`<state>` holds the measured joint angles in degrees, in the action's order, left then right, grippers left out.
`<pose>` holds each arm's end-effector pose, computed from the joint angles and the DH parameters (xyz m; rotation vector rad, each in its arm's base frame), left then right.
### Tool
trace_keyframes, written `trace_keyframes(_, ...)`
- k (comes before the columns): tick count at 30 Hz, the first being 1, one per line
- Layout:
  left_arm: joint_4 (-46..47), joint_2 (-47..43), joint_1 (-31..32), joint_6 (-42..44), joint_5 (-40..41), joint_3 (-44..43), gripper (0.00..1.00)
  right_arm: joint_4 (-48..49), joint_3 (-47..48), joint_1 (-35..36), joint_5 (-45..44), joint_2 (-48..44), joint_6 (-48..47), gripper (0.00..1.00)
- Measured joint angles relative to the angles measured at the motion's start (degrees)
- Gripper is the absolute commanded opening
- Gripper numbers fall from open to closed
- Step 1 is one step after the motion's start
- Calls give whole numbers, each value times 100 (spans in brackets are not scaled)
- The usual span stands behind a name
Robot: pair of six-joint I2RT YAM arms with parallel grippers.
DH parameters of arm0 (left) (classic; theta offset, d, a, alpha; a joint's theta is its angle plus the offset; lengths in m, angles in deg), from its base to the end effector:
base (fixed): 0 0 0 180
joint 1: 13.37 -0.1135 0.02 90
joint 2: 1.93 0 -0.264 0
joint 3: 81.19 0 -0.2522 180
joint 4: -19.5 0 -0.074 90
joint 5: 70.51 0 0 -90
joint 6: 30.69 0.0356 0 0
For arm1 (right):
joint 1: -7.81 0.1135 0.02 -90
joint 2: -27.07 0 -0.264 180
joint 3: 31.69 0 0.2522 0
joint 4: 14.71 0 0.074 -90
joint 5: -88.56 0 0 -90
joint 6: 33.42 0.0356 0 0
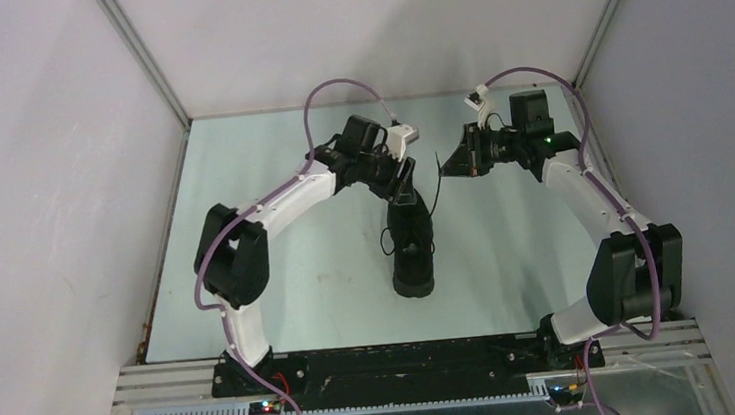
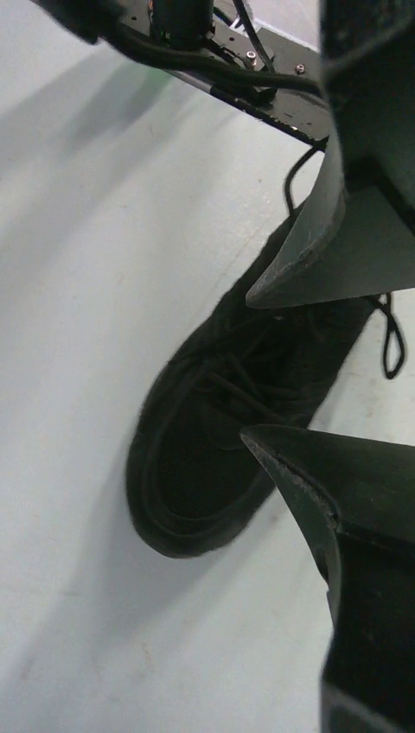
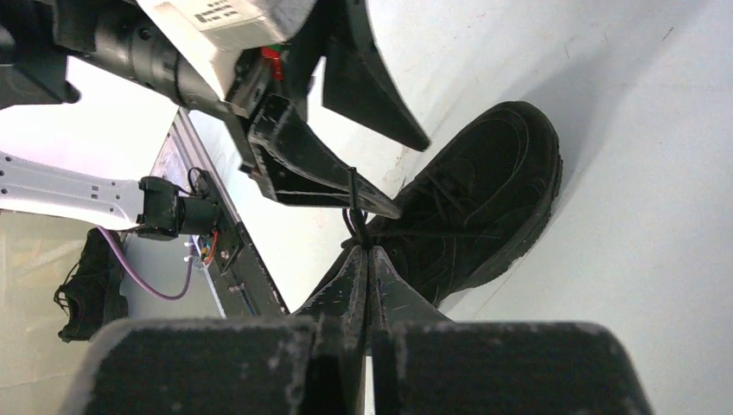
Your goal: Tie the shoes
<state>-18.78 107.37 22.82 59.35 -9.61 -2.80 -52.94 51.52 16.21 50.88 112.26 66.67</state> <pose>0.3370 -0.2680 0.2533 0.9918 2.2165 -0.8988 0.3155 0.0751 0.3060 -0.4587 2.1589 1.2037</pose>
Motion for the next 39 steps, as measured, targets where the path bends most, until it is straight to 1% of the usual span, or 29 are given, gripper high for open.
trace_keyframes(5, -643, -271, -4, 11, 328, 0, 54, 0, 0, -39, 2, -68, 0, 0)
trace_keyframes(9, -986, -260, -2, 39, 367, 0, 49, 4, 0, -44, 2, -133, 2, 0)
trace_keyframes(13, -1143, -201, 24, 39, 291, -31, 46, 4, -2, -44, 13, -170, 0, 0)
trace_keyframes(22, -1427, 267, 339, 59, 238, -579, 40, 9, -79, -61, 31, -205, 0, 0)
trace_keyframes(27, -1541, 356, 435, 59, 245, -638, 39, 11, -129, -66, 46, -208, 0, 0)
trace_keyframes(29, -1620, 367, 448, 96, 278, -645, 36, 0, -131, -66, 46, -208, 0, 0)
trace_keyframes(30, -1670, 376, 459, 111, 308, -651, 32, 0, -131, -66, 48, -212, 0, 0)
trace_keyframes(35, -1886, 411, 463, 210, 337, -791, 20, 2, -131, -66, 50, -216, 0, 0)
trace_keyframes(39, -1884, 409, 468, 216, 343, -824, 15, 2, -131, -66, 63, -219, 0, 0)
